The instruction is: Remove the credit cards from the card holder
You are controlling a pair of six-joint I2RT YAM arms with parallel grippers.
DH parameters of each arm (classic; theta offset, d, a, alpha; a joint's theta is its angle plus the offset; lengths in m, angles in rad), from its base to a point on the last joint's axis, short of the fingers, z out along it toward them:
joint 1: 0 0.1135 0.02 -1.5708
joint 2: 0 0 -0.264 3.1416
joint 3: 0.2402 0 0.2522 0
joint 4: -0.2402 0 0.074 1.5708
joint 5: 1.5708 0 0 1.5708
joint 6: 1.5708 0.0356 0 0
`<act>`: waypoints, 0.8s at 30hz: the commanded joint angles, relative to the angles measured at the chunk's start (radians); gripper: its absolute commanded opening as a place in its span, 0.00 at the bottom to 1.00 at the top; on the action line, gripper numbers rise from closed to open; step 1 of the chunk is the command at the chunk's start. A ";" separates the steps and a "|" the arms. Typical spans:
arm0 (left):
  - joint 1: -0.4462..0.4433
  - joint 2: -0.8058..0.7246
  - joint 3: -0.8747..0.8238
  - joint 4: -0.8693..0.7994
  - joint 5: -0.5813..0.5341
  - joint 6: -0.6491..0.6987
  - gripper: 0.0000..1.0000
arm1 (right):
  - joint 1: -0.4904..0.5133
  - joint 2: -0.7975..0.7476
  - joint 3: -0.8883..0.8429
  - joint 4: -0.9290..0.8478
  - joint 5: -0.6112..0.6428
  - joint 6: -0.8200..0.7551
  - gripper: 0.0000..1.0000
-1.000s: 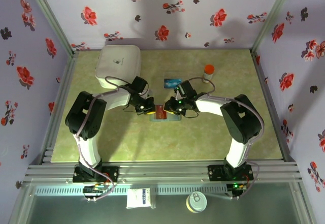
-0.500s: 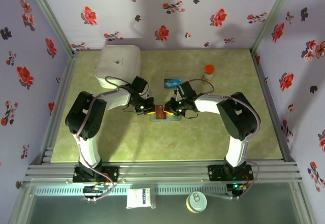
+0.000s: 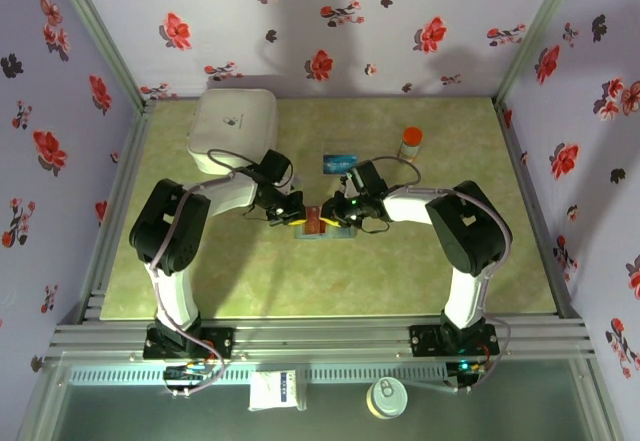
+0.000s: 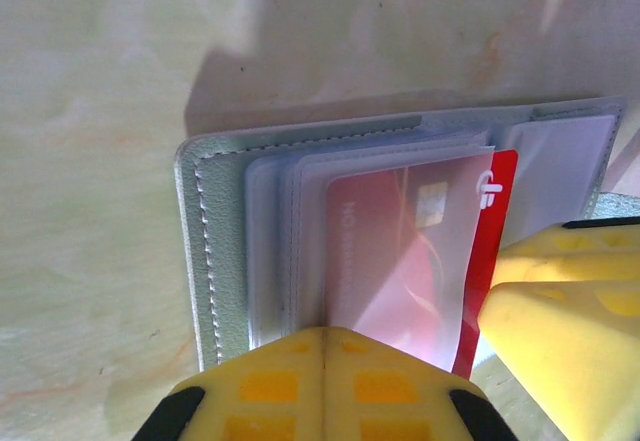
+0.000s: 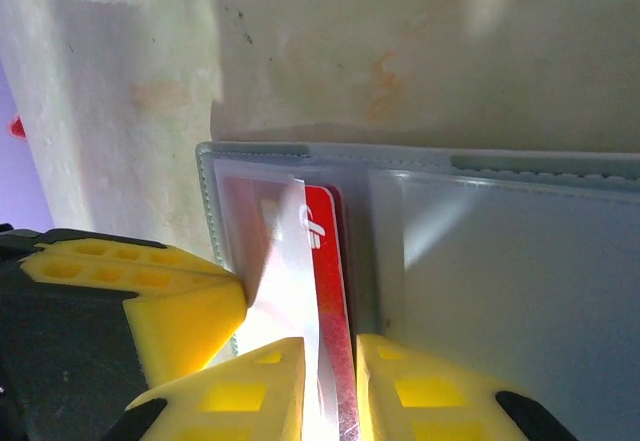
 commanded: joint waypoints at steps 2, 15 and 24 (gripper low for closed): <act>-0.003 0.039 0.009 -0.043 -0.023 0.024 0.00 | -0.007 0.015 -0.019 0.028 -0.029 0.011 0.21; -0.003 0.031 -0.001 -0.046 -0.023 0.026 0.00 | -0.016 -0.008 -0.053 0.048 0.001 0.020 0.11; 0.006 0.021 -0.012 -0.048 -0.026 0.036 0.00 | -0.051 -0.081 -0.089 -0.026 0.026 -0.020 0.11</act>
